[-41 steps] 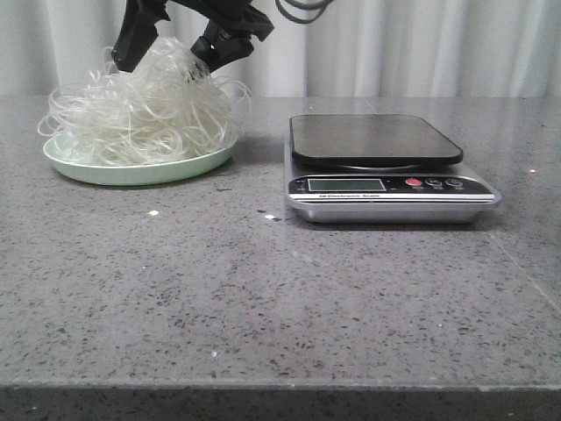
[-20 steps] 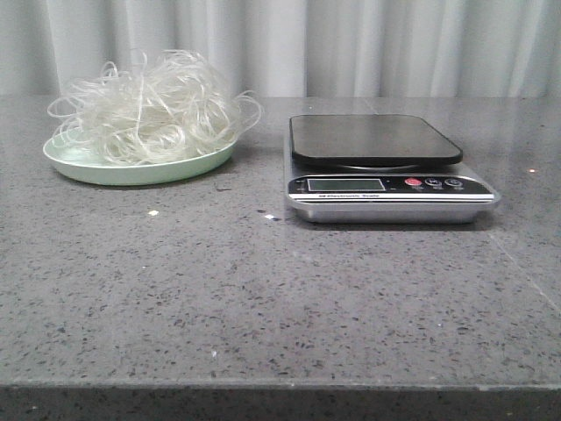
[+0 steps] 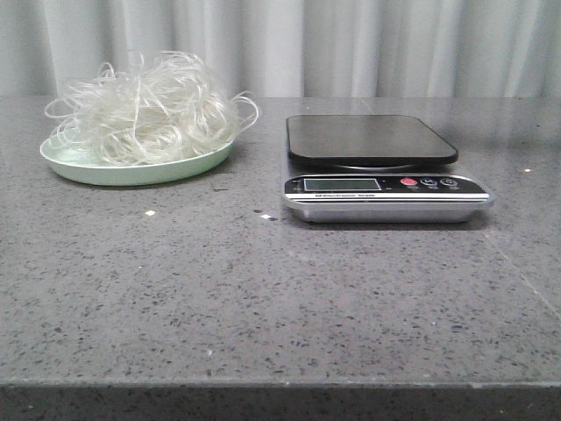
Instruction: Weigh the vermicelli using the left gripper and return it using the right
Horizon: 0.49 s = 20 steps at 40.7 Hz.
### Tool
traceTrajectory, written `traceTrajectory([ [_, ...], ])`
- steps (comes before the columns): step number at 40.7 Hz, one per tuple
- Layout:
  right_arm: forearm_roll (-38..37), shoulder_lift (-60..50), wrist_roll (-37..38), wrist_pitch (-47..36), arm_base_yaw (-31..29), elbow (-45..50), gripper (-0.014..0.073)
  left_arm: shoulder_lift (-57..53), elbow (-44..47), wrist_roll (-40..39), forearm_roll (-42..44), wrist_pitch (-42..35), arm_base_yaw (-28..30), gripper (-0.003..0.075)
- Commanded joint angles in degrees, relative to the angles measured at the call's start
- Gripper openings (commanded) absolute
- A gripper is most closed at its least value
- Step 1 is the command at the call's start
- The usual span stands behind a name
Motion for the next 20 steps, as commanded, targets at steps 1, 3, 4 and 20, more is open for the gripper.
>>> traceTrajectory([
  [1,-1.0,-5.8,-0.3,-4.3,-1.6,1.1,0.0153,0.5,-1.6,-0.6,-0.1,-4.8,0.1,0.0136],
  [3,-3.0,-7.5,0.3,-7.3,-1.9,4.0,0.0153,0.5,-1.6,-0.6,-0.1,-4.8,0.1,0.0136],
  [4,-4.0,-8.7,0.6,-8.8,-1.9,6.1,0.0153,0.5,-1.6,-0.6,-0.1,-4.8,0.1,0.0136],
  [20,-5.0,-28.3,0.7,-40.7,-2.1,48.1,0.0153,0.5,-1.6,-0.6,-0.1,-4.8,0.1,0.0136],
])
